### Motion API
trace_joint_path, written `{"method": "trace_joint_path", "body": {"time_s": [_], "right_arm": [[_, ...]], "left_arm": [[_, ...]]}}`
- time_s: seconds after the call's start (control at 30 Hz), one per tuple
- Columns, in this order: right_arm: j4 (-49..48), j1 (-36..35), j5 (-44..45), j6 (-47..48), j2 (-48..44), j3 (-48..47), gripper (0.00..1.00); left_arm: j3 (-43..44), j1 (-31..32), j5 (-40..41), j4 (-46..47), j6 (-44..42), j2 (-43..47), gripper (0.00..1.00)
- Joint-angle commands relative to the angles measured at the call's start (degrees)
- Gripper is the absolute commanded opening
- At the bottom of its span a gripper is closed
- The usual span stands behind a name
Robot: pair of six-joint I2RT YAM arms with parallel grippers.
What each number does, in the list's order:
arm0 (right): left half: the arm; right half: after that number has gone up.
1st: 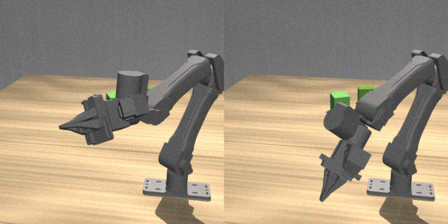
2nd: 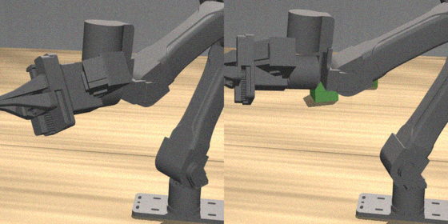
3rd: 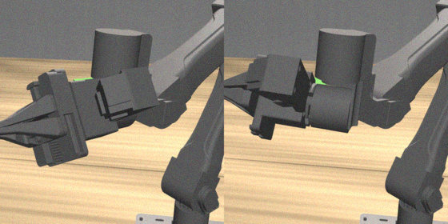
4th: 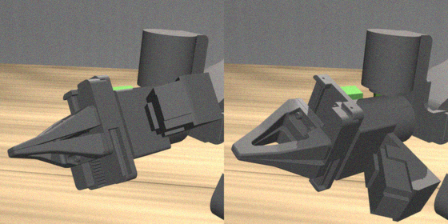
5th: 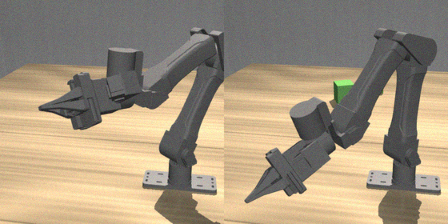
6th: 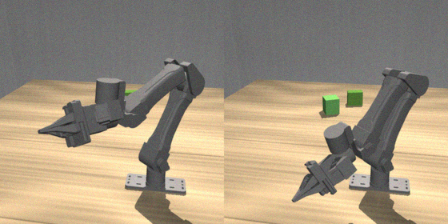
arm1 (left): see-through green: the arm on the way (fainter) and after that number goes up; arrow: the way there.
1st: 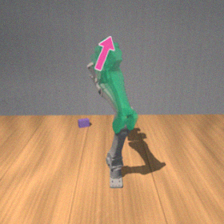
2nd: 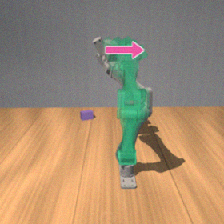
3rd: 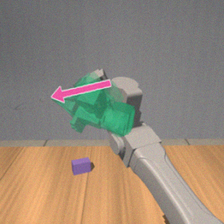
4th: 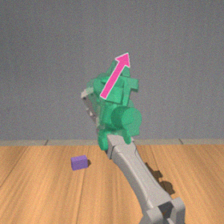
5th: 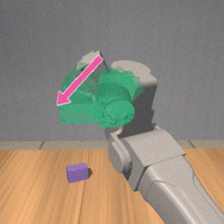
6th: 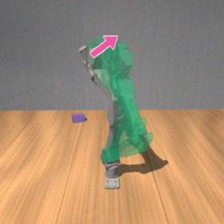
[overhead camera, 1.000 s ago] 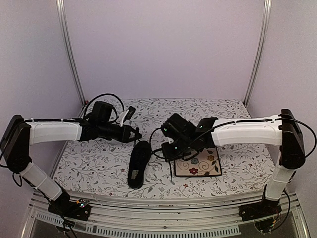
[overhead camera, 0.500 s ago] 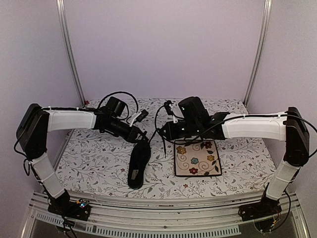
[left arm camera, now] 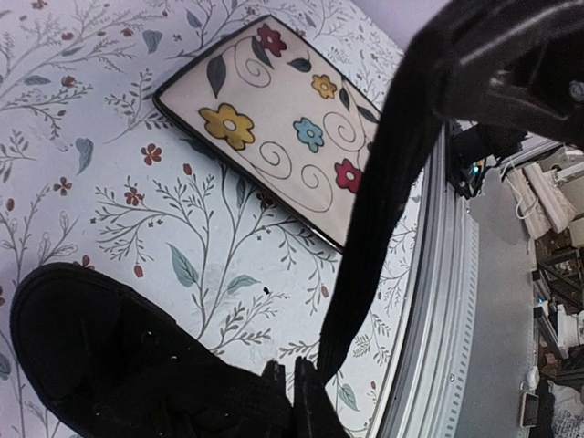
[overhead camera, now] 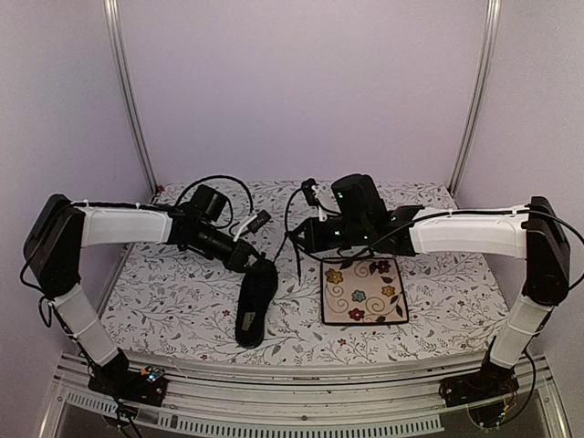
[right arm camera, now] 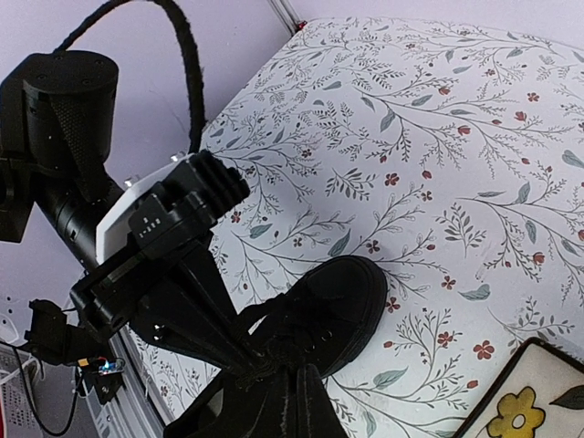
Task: Tie the shoes
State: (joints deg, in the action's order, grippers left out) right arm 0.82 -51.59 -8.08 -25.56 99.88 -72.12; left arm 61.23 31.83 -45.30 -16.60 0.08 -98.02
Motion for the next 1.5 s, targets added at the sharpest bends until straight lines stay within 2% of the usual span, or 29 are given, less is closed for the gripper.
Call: {"method": "trace_joint_path", "body": {"time_s": [0.0,0.4,0.8,1.33,1.47], "right_arm": [[-0.28,0.68,0.34,-0.28,-0.8,-0.56,0.02],[0.03,0.63,-0.8,-0.09,-0.49,-1.4,0.02],[-0.97,0.64,-3.31,-0.01,-0.77,-1.8,0.02],[-2.84,0.66,-6.42,-0.76,-0.08,-3.11,0.02],[-3.16,0.68,-6.97,-0.96,0.43,-3.37,0.02]], "left_arm": [[-0.99,-0.61,-1.77,0.22,-1.8,2.88,0.05],[-1.73,-0.7,-6.09,1.71,-1.65,2.48,0.1],[-0.7,-0.72,-0.13,1.78,-1.13,1.01,0.16],[0.72,-0.04,-0.57,2.0,-1.3,-1.28,0.34],[0.91,0.47,-0.89,2.32,-1.26,-1.58,0.34]]}}
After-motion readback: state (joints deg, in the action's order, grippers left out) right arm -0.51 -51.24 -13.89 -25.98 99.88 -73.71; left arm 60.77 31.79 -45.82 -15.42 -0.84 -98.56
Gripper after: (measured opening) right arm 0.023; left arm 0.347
